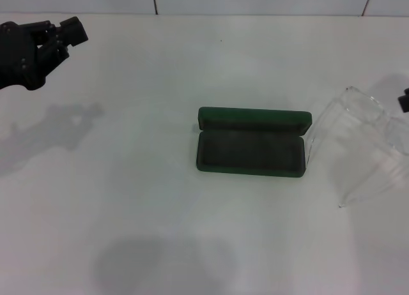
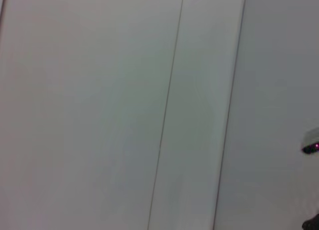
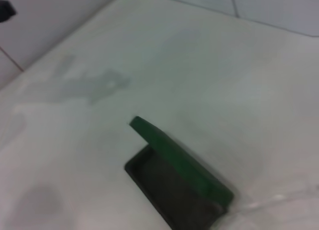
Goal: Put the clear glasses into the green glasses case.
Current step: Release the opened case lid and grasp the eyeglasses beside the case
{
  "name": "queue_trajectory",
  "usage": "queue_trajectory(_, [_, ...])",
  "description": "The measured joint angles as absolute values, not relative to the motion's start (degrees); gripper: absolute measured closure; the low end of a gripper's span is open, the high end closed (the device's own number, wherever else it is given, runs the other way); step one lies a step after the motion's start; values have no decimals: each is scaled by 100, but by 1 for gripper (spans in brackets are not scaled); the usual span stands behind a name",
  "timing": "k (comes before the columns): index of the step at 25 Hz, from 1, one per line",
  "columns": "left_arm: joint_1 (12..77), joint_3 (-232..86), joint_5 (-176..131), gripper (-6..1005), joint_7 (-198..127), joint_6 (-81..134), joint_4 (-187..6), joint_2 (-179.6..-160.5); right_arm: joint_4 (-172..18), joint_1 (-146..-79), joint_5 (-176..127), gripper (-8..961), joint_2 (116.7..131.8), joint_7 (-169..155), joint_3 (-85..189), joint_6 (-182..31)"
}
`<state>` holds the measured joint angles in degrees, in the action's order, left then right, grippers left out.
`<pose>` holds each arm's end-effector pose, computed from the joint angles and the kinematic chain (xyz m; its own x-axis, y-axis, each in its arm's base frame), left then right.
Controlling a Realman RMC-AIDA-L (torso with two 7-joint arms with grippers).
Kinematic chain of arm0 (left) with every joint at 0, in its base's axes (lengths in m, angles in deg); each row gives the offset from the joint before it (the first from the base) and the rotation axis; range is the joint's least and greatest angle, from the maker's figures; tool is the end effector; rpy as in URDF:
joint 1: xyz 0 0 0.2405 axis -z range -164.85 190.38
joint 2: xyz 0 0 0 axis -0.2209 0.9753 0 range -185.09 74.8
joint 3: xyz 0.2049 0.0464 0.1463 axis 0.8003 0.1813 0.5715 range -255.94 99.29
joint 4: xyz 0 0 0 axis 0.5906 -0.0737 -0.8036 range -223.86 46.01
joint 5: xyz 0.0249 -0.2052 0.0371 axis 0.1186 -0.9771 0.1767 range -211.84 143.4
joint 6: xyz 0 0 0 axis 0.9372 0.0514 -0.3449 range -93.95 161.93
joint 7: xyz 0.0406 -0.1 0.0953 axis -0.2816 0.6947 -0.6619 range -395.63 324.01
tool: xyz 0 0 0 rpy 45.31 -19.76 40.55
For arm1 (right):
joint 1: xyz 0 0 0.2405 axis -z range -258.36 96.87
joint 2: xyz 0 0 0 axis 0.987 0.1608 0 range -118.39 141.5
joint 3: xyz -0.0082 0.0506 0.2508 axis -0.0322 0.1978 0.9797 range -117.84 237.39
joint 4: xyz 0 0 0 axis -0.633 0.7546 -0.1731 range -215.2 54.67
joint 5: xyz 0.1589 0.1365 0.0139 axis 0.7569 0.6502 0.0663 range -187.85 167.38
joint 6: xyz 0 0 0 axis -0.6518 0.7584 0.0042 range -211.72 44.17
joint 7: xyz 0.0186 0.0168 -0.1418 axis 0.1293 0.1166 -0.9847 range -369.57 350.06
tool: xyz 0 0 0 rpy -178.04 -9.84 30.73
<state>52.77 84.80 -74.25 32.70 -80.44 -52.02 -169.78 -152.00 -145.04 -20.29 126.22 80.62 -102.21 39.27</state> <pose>-0.2648 0.3238 0.0896 0.6233 0.1047 0.7749 0.4474 -0.8605 -0.2437 0.2179 0.3442 0.1391 0.7434 -0.6490 -0.1615 -0.6687 -0.7182 -0.1924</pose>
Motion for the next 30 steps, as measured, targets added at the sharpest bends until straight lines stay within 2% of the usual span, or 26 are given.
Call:
queue_trajectory(10, [5265, 8480, -7418, 930, 3221, -8053, -5201, -16995, -15863, -15710, -3882, 646, 12627, 8508, -10226, 3402])
queue_trajectory(12, [5266, 8480, -7413, 930, 3215, -8054, -5201, -16999, -15837, -16008, -4348, 644, 12667, 8523, -10229, 3018])
queue_trajectory(18, [5267, 8480, -7411, 930, 3189, -8050, -5202, -17024, -15504, -16155, -4756, 638, 12724, 8501, -10230, 2575])
queue_trajectory(30, [5256, 8480, -7411, 930, 3187, -8046, -5202, -17028, -15026, -16134, -4671, 482, 12753, 8522, -10218, 1919])
